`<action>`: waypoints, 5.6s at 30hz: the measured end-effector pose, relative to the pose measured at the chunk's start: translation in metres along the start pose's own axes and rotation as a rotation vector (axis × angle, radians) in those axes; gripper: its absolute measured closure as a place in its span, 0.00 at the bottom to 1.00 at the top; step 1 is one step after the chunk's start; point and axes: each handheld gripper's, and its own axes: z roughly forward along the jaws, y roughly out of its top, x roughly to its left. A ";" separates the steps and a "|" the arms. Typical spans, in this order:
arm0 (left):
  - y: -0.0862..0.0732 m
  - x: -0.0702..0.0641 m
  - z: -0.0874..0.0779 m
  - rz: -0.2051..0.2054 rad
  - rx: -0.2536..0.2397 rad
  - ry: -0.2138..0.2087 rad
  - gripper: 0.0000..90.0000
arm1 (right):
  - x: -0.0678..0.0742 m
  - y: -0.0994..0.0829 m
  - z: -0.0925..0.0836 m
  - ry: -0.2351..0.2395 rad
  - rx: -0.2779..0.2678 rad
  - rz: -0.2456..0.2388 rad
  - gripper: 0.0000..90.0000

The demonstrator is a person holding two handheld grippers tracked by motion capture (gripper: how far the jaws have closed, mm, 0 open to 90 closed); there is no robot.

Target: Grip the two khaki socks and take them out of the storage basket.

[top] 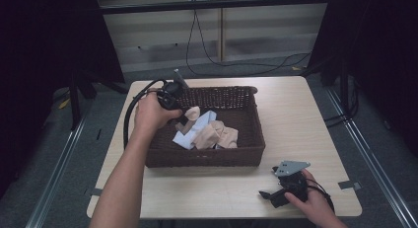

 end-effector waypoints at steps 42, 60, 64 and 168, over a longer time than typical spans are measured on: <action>-0.038 -0.044 -0.047 0.168 0.029 -0.110 0.92 | 0.000 0.000 0.000 -0.003 -0.003 0.001 0.02; -0.067 -0.054 -0.032 0.223 0.047 -0.113 0.92 | 0.000 0.000 0.000 -0.003 -0.004 0.000 0.02; -0.071 -0.059 -0.029 0.232 0.048 -0.109 0.92 | 0.000 0.000 0.000 -0.004 -0.004 -0.002 0.02; 0.012 -0.008 0.127 0.191 0.057 -0.007 0.82 | 0.000 0.000 0.000 -0.005 -0.003 0.000 0.02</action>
